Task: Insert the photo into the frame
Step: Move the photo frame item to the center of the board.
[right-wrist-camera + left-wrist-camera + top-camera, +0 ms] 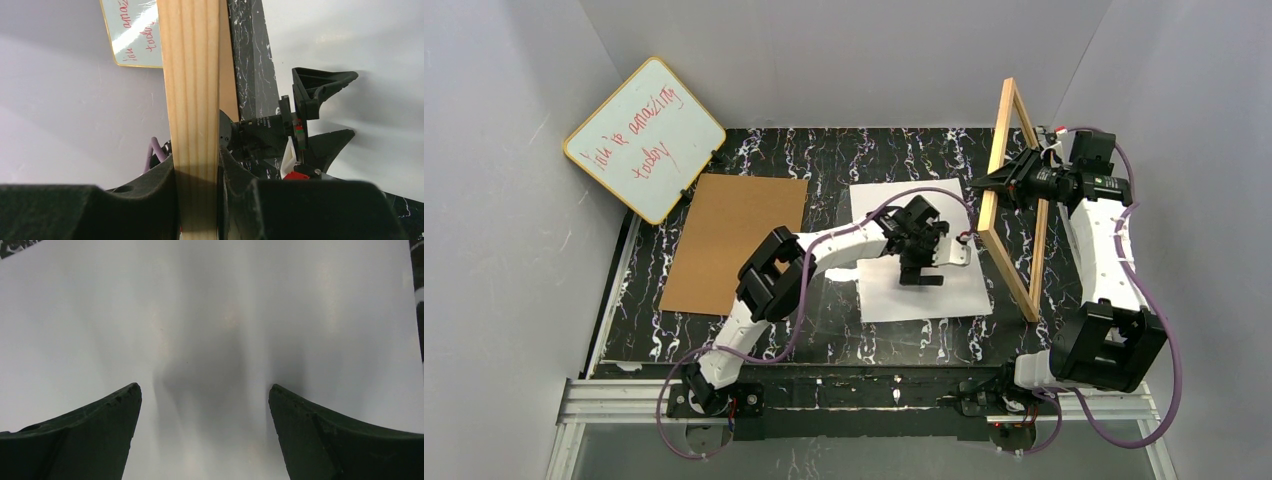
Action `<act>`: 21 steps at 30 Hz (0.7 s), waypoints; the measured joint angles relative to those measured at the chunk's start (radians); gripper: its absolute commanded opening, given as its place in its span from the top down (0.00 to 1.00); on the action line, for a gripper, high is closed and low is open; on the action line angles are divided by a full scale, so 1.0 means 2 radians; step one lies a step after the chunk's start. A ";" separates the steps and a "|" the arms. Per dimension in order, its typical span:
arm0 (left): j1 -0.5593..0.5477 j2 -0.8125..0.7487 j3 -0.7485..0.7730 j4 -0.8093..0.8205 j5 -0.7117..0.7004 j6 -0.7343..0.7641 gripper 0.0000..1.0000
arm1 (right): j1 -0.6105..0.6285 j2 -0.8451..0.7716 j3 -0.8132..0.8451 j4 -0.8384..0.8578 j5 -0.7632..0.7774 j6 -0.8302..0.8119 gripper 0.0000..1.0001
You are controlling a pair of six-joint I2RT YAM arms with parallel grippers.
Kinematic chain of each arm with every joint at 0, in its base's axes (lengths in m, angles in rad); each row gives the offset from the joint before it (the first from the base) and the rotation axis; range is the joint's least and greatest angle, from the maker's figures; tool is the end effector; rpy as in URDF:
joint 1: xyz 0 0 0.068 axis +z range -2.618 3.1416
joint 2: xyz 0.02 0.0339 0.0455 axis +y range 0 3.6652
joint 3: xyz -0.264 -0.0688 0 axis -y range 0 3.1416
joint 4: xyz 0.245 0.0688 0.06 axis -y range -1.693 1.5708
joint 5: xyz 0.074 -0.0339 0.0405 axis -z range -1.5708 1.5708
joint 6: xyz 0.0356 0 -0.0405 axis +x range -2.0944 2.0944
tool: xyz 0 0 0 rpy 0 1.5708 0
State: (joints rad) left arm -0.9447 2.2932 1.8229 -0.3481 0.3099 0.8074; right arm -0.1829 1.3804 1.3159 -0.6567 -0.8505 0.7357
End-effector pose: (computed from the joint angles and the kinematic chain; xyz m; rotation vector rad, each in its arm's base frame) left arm 0.2923 -0.4228 0.1752 1.9205 1.4095 -0.4349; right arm 0.2916 -0.0267 0.3524 0.5842 2.2209 1.2579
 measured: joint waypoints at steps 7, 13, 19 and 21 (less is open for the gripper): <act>0.039 -0.071 -0.100 -0.025 -0.022 0.008 0.02 | 0.000 0.000 0.003 -0.004 0.002 0.000 0.99; 0.103 -0.124 -0.173 -0.047 -0.033 0.009 0.02 | 0.000 0.000 0.003 -0.003 0.001 0.000 0.99; 0.106 -0.118 -0.145 -0.083 -0.051 -0.014 0.02 | 0.000 -0.003 0.001 -0.004 0.007 -0.001 0.99; 0.102 -0.091 -0.083 -0.096 -0.051 -0.041 0.02 | 0.000 -0.005 0.001 -0.005 0.009 0.000 0.99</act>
State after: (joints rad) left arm -0.7403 2.1105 1.6566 -0.5396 0.2073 0.7261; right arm -0.1829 1.3712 1.3186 -0.6659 -0.8318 0.7349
